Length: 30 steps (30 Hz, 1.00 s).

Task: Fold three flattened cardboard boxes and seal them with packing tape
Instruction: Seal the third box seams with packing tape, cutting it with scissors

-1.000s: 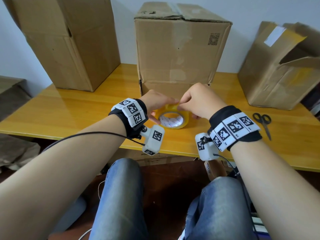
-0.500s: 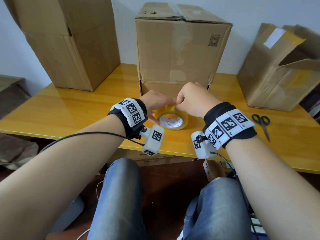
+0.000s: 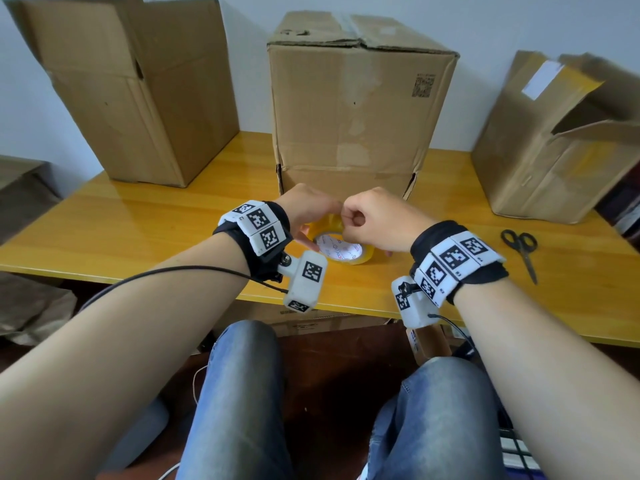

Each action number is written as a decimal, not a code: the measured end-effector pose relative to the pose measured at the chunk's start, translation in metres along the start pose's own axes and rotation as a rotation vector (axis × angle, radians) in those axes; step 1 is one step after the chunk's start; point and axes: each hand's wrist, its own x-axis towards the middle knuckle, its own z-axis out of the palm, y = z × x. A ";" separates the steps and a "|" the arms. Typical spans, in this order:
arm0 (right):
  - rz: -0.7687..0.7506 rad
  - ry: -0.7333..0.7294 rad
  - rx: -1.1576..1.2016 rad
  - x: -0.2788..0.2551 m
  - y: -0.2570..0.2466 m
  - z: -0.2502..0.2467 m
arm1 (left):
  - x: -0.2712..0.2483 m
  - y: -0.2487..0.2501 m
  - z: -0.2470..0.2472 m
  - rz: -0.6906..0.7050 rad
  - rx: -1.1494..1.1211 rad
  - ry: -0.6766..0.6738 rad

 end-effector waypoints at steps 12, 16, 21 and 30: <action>0.068 0.185 0.071 -0.004 -0.003 -0.023 | -0.001 -0.001 -0.001 -0.047 -0.047 0.015; 0.107 0.151 -0.023 0.001 0.002 -0.007 | -0.003 0.001 0.003 -0.024 -0.027 0.022; 0.087 0.175 -0.159 0.001 -0.006 -0.004 | -0.002 0.001 0.001 -0.055 -0.039 0.017; 0.086 0.160 -0.151 0.003 0.002 -0.005 | -0.001 0.000 0.002 -0.046 -0.037 0.010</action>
